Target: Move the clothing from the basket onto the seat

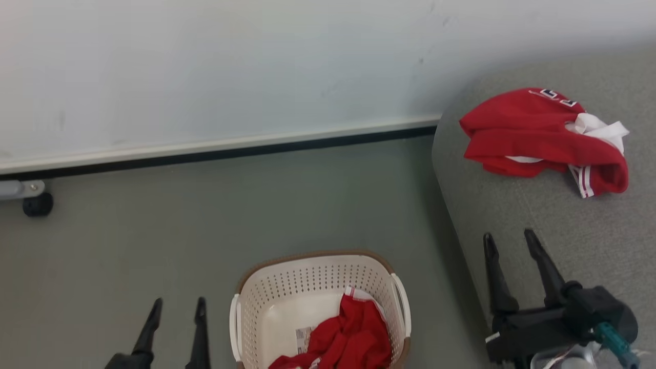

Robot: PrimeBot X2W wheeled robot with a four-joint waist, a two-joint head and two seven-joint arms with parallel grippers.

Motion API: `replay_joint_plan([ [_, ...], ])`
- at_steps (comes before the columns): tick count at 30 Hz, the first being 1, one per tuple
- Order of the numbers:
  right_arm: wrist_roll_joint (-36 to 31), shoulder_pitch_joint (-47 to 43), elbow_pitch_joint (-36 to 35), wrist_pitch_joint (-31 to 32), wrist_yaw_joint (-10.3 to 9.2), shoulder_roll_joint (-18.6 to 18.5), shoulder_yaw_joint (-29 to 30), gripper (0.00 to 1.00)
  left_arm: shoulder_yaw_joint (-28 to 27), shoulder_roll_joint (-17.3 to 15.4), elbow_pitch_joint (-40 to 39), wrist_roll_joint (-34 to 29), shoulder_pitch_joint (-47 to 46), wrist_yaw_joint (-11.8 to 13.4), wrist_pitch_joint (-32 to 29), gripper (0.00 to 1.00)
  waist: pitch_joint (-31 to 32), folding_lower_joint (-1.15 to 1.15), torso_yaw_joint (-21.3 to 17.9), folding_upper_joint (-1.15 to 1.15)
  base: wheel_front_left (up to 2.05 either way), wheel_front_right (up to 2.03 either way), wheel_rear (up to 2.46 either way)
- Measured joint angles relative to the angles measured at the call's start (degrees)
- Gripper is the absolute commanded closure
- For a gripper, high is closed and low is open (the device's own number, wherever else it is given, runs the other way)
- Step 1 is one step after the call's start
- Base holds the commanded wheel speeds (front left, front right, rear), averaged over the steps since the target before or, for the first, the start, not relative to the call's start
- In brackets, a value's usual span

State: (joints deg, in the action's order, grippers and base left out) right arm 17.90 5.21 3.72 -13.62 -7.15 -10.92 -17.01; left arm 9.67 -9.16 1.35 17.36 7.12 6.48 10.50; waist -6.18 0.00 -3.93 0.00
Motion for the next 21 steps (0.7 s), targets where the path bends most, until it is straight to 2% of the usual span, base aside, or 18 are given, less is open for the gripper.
replay_joint_plan([
  [9, 0.1, 7.1, -2.4, 0.8, 0.0, -1.1, 2.6, 0.0, 6.3, 1.7, 2.7, -3.0, -8.7, -2.0, -3.5, 0.0, -6.8, 0.01, -1.1, 0.01, 0.0, 0.0, 0.0],
  [21, 0.1, 16.5, -5.3, 1.6, 0.0, -0.8, 3.1, 0.0, 12.5, 3.1, 10.7, -6.6, -19.7, -5.4, -8.5, 0.0, -16.6, 0.01, -4.0, 0.01, 0.0, 0.0, 0.0],
])
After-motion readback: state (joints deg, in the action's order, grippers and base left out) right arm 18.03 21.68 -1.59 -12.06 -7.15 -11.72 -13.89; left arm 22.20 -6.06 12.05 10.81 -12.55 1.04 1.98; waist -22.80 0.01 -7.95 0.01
